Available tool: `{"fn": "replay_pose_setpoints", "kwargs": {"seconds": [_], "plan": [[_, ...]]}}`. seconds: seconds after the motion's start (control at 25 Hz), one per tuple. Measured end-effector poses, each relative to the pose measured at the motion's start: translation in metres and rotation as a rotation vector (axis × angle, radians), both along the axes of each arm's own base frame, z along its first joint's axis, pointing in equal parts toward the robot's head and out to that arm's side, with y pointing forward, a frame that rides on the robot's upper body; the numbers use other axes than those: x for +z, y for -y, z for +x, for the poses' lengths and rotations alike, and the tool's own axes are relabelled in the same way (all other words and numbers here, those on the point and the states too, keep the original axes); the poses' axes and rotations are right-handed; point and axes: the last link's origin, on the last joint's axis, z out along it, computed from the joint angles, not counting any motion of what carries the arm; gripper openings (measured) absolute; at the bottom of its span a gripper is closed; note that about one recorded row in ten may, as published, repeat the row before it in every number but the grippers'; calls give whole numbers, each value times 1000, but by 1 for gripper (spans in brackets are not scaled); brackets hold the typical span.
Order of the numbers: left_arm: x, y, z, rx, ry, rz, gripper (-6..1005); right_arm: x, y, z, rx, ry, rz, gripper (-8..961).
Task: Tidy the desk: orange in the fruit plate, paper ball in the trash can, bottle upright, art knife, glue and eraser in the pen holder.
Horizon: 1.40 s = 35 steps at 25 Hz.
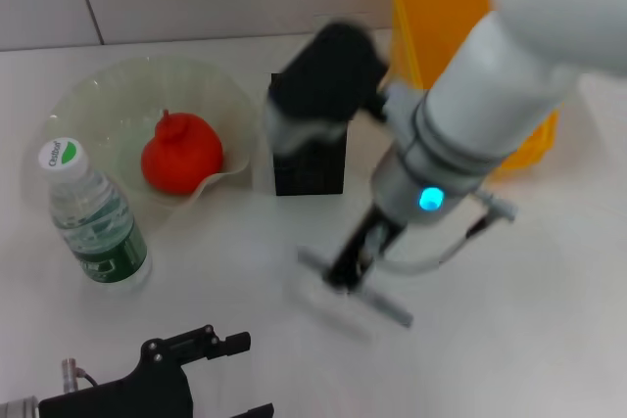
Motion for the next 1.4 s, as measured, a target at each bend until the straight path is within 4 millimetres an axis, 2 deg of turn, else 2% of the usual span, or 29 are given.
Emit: {"fn": "replay_pose_setpoints", "kwargs": {"seconds": [0.16, 0.28, 0.44, 0.52, 0.64, 1.0, 1.4], "plan": [[0, -1, 0, -1, 0, 1, 698, 53, -20, -21, 78, -169, 189, 140], [0, -1, 0, -2, 0, 0, 698, 86, -31, -30, 174, -294, 333, 140], [0, -2, 1, -4, 1, -2, 699, 102, -40, -33, 306, -420, 461, 139], [-1, -3, 3, -4, 4, -5, 699, 100, -45, -29, 386, -526, 511, 139], [-1, -4, 4, -5, 7, -7, 699, 92, -49, -22, 438, -584, 537, 138], [-2, -5, 5, 1, 11, -15, 700, 62, -61, 10, 484, -544, 606, 137], [-3, -5, 7, 1, 15, -20, 701, 40, -62, 24, 462, -564, 595, 140]]}}
